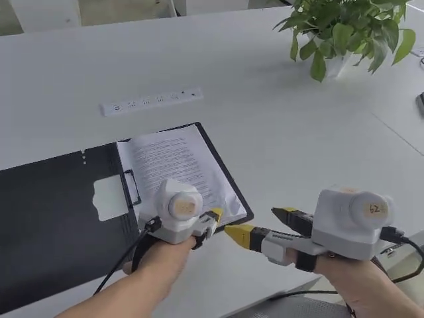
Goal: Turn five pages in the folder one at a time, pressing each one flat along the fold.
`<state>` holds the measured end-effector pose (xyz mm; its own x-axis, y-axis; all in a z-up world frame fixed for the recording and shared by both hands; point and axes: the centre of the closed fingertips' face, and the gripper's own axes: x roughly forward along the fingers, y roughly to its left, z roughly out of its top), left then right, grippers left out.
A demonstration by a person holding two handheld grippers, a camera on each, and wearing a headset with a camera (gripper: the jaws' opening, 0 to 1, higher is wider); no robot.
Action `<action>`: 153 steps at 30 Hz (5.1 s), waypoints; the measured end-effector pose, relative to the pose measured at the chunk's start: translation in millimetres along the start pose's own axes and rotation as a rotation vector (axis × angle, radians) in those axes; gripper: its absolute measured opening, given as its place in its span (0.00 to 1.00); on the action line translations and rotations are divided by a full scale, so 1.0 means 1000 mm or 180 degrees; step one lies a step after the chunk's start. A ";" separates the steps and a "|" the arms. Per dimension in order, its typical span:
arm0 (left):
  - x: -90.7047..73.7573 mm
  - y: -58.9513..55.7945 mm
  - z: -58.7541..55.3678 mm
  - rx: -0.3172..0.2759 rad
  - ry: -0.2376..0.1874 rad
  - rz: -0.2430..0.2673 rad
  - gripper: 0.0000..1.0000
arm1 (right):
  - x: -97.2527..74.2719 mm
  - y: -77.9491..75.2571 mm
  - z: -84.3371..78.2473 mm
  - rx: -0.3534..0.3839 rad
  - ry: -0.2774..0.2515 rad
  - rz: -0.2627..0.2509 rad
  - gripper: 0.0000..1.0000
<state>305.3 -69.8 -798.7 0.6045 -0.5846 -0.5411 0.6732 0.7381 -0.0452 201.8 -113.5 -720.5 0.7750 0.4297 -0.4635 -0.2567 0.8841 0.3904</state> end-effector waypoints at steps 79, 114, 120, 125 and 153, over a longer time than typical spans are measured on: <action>0.010 0.000 -0.006 0.0523 -0.0036 -0.0002 0.03 | 0.086 -0.067 -0.018 0.0295 0.0544 -0.0470 0.00; -0.049 0.040 0.000 -0.0013 -0.0120 0.0137 0.08 | 0.070 -0.006 0.028 0.0687 -0.0083 0.0071 0.00; -0.072 0.045 0.012 -0.0043 -0.0246 0.0168 0.08 | 0.066 0.021 0.043 0.0620 -0.0220 0.0219 0.00; -0.090 0.048 0.022 -0.0127 -0.0371 0.0188 0.08 | 0.065 0.046 0.050 0.0531 -0.0279 0.0338 0.00; -0.184 0.101 0.025 -0.0279 -0.0646 0.0535 0.10 | 0.091 0.137 0.062 0.0248 -0.0264 0.0933 0.00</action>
<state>272.4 104.1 -683.0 0.7835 -0.5005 -0.3682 0.5222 0.8516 -0.0464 273.1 35.5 -660.4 0.7197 0.6450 -0.2570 -0.4337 0.7067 0.5590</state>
